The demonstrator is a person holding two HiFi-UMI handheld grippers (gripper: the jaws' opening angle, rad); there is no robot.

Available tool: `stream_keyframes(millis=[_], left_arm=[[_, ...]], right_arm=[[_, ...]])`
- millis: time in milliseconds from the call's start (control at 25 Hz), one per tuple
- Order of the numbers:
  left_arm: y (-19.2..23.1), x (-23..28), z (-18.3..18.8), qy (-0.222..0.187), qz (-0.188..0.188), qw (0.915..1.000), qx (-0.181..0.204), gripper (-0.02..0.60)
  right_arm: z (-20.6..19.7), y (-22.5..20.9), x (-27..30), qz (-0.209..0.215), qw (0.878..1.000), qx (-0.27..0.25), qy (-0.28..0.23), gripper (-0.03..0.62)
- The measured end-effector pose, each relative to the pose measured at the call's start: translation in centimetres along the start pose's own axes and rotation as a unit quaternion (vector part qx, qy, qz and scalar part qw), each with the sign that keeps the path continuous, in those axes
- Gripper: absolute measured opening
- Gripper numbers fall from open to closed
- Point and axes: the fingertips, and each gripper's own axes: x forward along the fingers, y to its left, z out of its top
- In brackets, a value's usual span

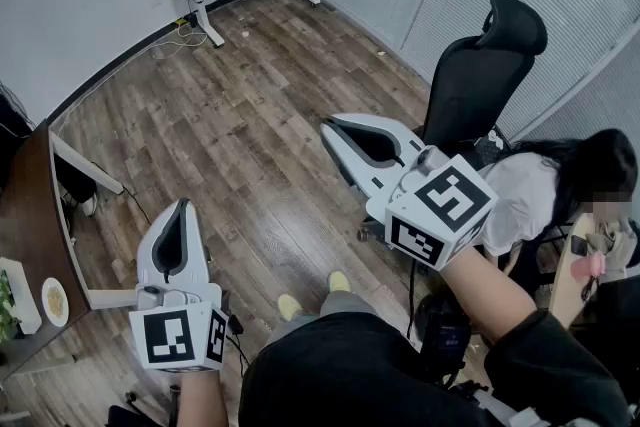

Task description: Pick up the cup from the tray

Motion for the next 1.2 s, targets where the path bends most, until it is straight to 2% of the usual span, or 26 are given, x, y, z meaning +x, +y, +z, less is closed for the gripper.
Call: stream_keyframes(millis=[240,440,680,1200], left_arm=[[0.0,-0.4,0.1,0.0,-0.002,1.0,0.0,-0.003],[1.3,-1.2,0.0,-0.003,0.003,1.0,-0.005,-0.003],[2.2,-1.4,-0.1,-0.004,0.003,1.0,-0.007,-0.003],[3.3,-1.5,0.1,-0.014,-0.017,0.9996,-0.015,-0.003]], right_arm=[[0.3,0.6,0.0,0.006,1.0,-0.002,0.002,0.006],[1.0,1.3,0.5,0.01,1.0,0.019,-0.008,0.006],[1.5,3.5,1.6,0.054,0.998,0.002,-0.013,0.006],[2.2,6.0,2.6,0.07,0.997,-0.015,-0.001,0.006]])
